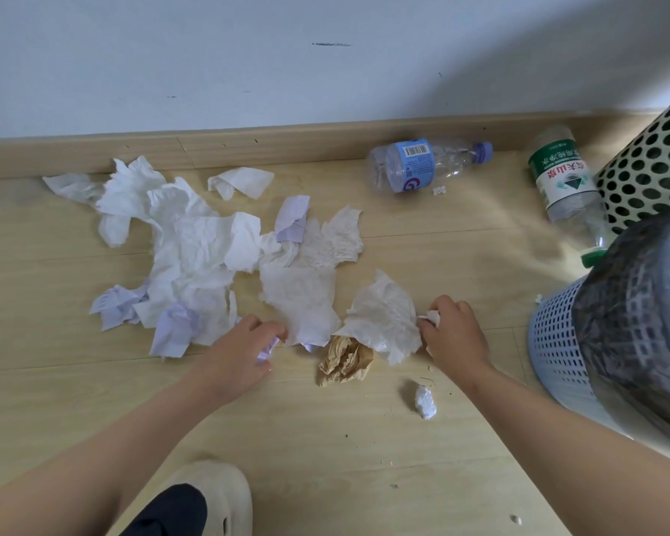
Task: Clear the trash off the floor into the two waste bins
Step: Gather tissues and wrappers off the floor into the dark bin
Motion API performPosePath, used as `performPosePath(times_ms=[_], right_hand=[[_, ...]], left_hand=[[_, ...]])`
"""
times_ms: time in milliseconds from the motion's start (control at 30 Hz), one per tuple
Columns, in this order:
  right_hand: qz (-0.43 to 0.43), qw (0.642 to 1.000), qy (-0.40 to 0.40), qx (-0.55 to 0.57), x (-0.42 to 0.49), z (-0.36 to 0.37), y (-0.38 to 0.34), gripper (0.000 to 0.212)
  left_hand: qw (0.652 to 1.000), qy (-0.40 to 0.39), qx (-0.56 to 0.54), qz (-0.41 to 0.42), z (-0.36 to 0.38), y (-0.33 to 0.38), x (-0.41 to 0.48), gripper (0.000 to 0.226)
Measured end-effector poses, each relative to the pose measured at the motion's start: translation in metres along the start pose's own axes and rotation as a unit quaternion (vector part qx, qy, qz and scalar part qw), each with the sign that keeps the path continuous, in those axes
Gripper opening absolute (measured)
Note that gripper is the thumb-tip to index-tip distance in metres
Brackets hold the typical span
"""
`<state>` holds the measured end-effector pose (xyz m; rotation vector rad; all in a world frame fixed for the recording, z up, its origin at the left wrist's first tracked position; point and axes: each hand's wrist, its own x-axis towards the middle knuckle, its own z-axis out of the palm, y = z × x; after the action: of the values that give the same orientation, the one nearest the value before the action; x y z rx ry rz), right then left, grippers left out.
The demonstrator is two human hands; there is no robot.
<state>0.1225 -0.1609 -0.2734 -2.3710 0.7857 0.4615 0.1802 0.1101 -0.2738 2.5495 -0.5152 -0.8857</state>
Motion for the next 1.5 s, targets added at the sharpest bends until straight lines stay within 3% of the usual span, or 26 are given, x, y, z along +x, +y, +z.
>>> performPosePath(times_ms=[167, 300, 467, 633, 700, 733, 833, 900, 967, 1100, 1167, 1333, 1400, 1500], right_hand=[[0.013, 0.995, 0.066, 0.073, 0.000, -0.006, -0.007, 0.029], [0.012, 0.982, 0.102, 0.158, 0.002, -0.010, -0.015, 0.047], [0.061, 0.957, 0.124, 0.256, 0.006, -0.016, -0.028, 0.046], [0.050, 0.943, 0.111, 0.310, 0.003, -0.016, -0.038, 0.032], [0.036, 0.942, 0.085, 0.321, 0.000, -0.014, -0.043, 0.028], [0.033, 0.943, 0.073, 0.324, -0.002, -0.012, -0.045, 0.028], [0.028, 0.946, 0.049, 0.319, -0.006, -0.006, -0.049, 0.029], [0.023, 0.949, 0.030, 0.312, -0.009, -0.003, -0.050, 0.030], [0.022, 0.952, 0.010, 0.304, -0.012, 0.000, -0.052, 0.029], [0.023, 0.960, -0.007, 0.279, -0.015, 0.004, -0.052, 0.027], [0.021, 0.961, -0.013, 0.275, -0.016, 0.006, -0.052, 0.026], [0.026, 0.961, -0.031, 0.274, -0.018, 0.005, -0.051, 0.025], [0.025, 0.962, -0.035, 0.269, -0.020, 0.003, -0.051, 0.024], [0.025, 0.962, -0.044, 0.270, -0.022, 0.000, -0.050, 0.025]], left_hand=[[0.991, 0.068, -0.111, -0.027, 0.001, 0.006, -0.001, 0.037], [0.960, 0.087, -0.251, -0.087, -0.009, 0.016, 0.003, 0.030], [0.905, 0.100, -0.397, -0.117, -0.024, 0.033, 0.007, 0.028], [0.806, 0.065, -0.571, -0.139, -0.040, 0.046, 0.004, 0.026], [0.784, 0.067, -0.599, -0.148, -0.040, 0.048, 0.005, 0.029], [0.800, 0.081, -0.573, -0.156, -0.037, 0.048, 0.006, 0.032], [0.937, 0.165, -0.284, -0.116, -0.021, 0.033, 0.010, 0.035], [0.975, 0.177, -0.111, -0.071, -0.009, 0.024, 0.008, 0.027], [0.982, 0.178, -0.030, -0.056, 0.002, 0.019, 0.004, 0.016], [0.990, 0.106, 0.032, -0.087, 0.016, 0.014, 0.002, 0.049], [0.988, 0.114, 0.050, -0.089, 0.019, 0.012, 0.001, 0.054], [0.982, 0.167, 0.086, 0.017, 0.026, 0.001, 0.006, 0.023], [0.981, 0.160, 0.100, 0.048, 0.024, 0.000, 0.007, 0.024], [0.990, 0.134, 0.052, -0.006, 0.020, 0.002, 0.013, 0.032]])
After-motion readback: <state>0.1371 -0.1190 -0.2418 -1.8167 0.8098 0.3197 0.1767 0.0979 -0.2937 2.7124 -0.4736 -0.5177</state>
